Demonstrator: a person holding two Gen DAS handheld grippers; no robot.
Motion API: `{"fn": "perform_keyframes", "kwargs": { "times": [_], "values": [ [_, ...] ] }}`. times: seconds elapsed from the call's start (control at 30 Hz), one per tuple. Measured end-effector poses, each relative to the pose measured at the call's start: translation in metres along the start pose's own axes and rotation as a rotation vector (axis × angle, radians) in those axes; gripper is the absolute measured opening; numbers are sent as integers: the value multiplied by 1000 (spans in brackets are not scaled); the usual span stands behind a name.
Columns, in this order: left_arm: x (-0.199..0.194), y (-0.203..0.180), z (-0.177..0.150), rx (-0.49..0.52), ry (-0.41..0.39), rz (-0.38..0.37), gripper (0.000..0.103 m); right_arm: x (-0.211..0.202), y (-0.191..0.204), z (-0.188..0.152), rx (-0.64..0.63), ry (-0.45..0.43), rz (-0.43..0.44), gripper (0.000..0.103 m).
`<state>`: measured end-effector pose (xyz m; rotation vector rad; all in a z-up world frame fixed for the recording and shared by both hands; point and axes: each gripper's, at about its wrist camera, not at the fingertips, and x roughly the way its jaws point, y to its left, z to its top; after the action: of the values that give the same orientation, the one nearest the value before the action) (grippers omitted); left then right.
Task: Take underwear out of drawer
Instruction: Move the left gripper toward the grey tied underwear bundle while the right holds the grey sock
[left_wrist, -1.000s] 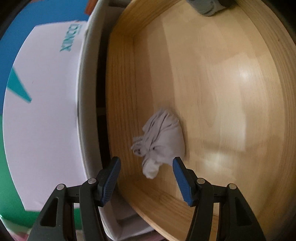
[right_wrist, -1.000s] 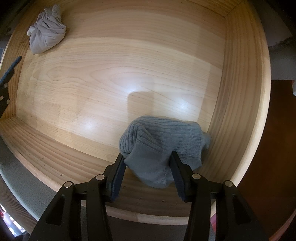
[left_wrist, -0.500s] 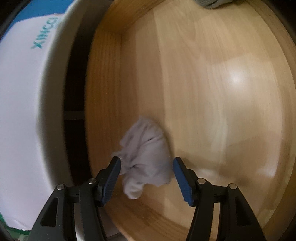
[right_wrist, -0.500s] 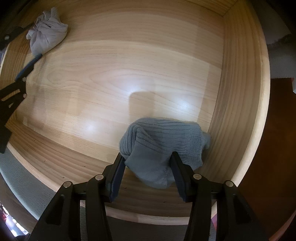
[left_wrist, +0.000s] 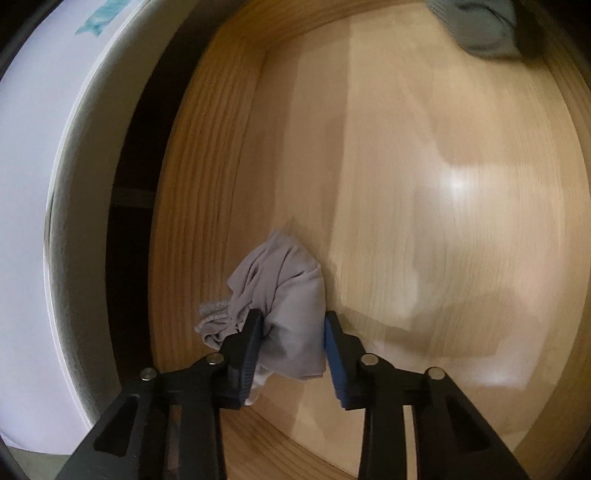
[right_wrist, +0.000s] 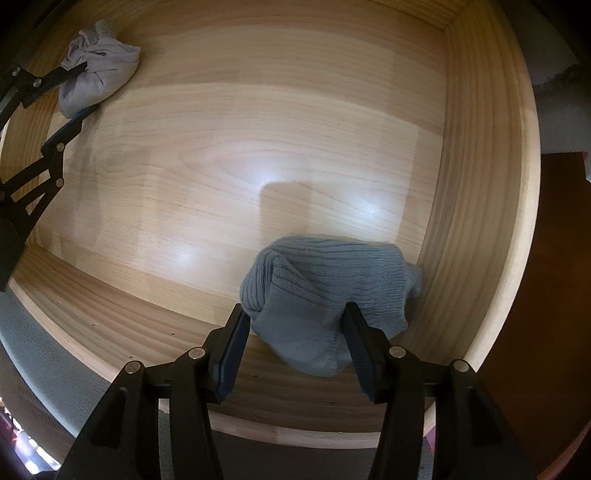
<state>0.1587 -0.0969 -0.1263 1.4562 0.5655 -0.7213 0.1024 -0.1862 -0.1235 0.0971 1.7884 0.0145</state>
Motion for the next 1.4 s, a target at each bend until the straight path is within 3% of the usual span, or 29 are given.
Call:
{"fn": "perform_keyframes", "kwargs": {
  "times": [0.27,0.43,0.83,0.87,0.93,1.1,1.13,1.2,1.27,1.33,1.4],
  "values": [
    [-1,14,4,-85,53,-97,27,0,0,0,0,-2,0,50],
    [-1,27,0,-174,114,-201,23,-1,1,0,-2,-1,-3,50],
    [6,38,0,-310,262,-377,23,-4,0,-3,-7,-14,4,50],
    [8,37,0,-325,282,-402,21,-3,0,-4,-8,-15,4,50],
    [15,42,-4,-395,322,-478,3,-3,-1,-5,-8,-16,4,50],
    [10,54,-5,-463,323,-488,5,-4,2,-6,-10,-22,6,50],
    [8,58,-5,-479,311,-499,6,-4,2,-6,-10,-23,9,50],
    [-4,70,-8,-524,266,-501,19,-5,1,-7,-11,-25,11,50],
    [-17,86,-10,-570,200,-474,50,-6,1,-7,-9,-27,14,50],
    [-26,99,-14,-614,154,-455,62,-7,2,-7,-9,-29,18,50],
    [-30,116,-19,-670,128,-478,64,-7,2,-7,-8,-29,19,50]
  ]
}}
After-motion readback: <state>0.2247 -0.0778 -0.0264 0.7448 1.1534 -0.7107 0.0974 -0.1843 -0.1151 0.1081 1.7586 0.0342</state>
